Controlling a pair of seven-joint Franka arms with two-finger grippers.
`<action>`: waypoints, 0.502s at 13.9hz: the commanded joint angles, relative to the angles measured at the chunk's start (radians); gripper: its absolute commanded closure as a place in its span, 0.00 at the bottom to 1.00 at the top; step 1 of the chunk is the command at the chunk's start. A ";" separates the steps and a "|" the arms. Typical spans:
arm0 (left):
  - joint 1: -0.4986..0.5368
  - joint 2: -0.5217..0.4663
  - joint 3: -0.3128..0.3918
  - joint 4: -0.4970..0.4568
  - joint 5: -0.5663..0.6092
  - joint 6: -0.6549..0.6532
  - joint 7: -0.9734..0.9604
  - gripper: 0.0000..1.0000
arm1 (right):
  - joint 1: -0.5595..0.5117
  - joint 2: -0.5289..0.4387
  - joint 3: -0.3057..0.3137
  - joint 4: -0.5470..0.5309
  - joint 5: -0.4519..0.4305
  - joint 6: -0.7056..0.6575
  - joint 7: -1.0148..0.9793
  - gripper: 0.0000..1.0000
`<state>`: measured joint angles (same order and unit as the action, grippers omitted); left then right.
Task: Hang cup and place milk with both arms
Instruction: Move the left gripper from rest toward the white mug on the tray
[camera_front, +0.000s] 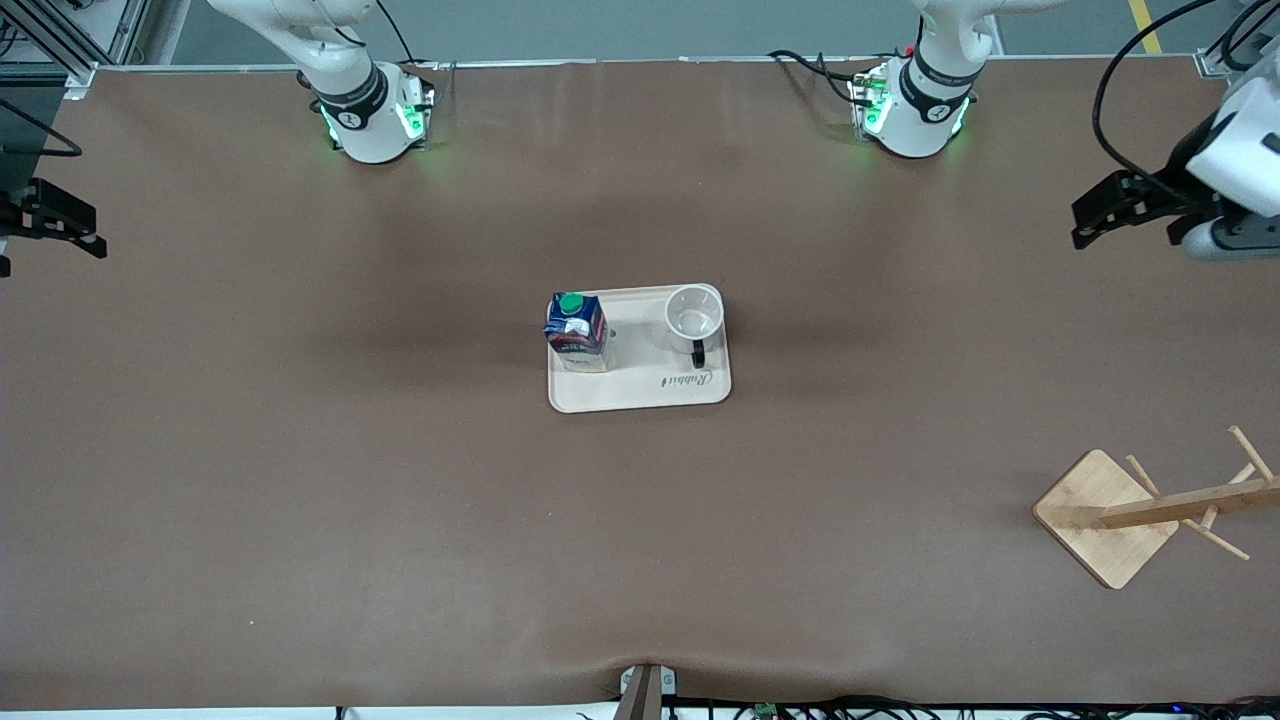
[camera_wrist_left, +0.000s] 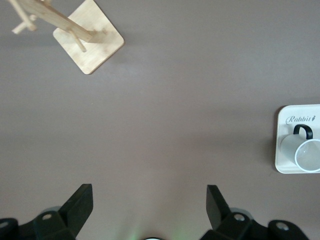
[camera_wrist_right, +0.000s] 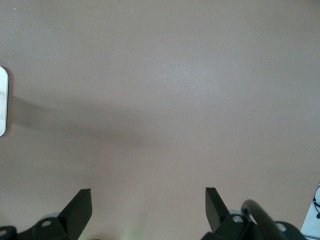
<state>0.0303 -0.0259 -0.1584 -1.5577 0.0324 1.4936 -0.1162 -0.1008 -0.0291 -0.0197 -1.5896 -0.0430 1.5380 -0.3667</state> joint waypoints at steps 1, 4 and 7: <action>-0.007 0.012 -0.052 0.007 -0.008 -0.021 -0.013 0.00 | -0.003 0.001 0.000 0.011 -0.020 0.000 0.005 0.00; -0.004 0.008 -0.105 -0.034 -0.014 -0.001 -0.020 0.00 | 0.003 0.009 0.000 0.013 -0.006 0.019 0.261 0.00; -0.003 0.000 -0.180 -0.134 -0.016 0.110 -0.037 0.00 | 0.021 0.017 0.001 0.013 -0.008 0.021 0.328 0.00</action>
<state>0.0221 -0.0076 -0.2993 -1.6183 0.0321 1.5329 -0.1373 -0.0910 -0.0252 -0.0195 -1.5896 -0.0435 1.5604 -0.0863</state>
